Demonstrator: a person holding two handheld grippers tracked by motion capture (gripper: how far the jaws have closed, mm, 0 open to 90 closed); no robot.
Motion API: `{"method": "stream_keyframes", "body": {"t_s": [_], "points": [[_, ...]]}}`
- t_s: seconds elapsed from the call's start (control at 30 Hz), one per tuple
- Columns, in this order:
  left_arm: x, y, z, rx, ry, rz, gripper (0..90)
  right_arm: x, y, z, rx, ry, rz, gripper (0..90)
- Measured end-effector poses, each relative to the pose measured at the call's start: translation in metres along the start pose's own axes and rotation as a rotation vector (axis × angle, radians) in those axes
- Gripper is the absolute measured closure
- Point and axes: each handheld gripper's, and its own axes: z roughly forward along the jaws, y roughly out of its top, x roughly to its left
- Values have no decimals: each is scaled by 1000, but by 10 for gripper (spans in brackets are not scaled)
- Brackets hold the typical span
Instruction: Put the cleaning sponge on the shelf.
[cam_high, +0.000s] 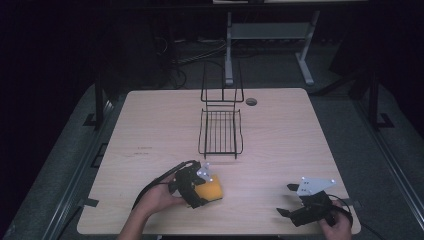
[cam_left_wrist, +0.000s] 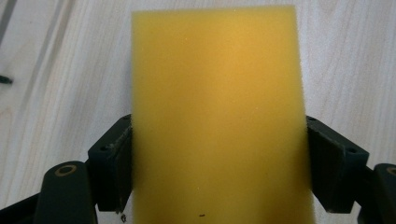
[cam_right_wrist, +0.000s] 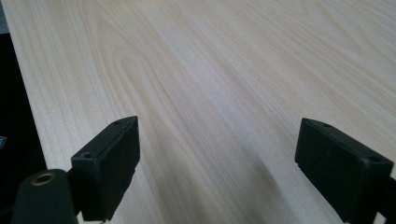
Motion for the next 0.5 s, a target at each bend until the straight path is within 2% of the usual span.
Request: {"method": "stream_keyframes", "body": {"t_s": [0.5], "points": [[3,9,-15,-41,6,13,217,0,0,0,0,1,0,137]]}}
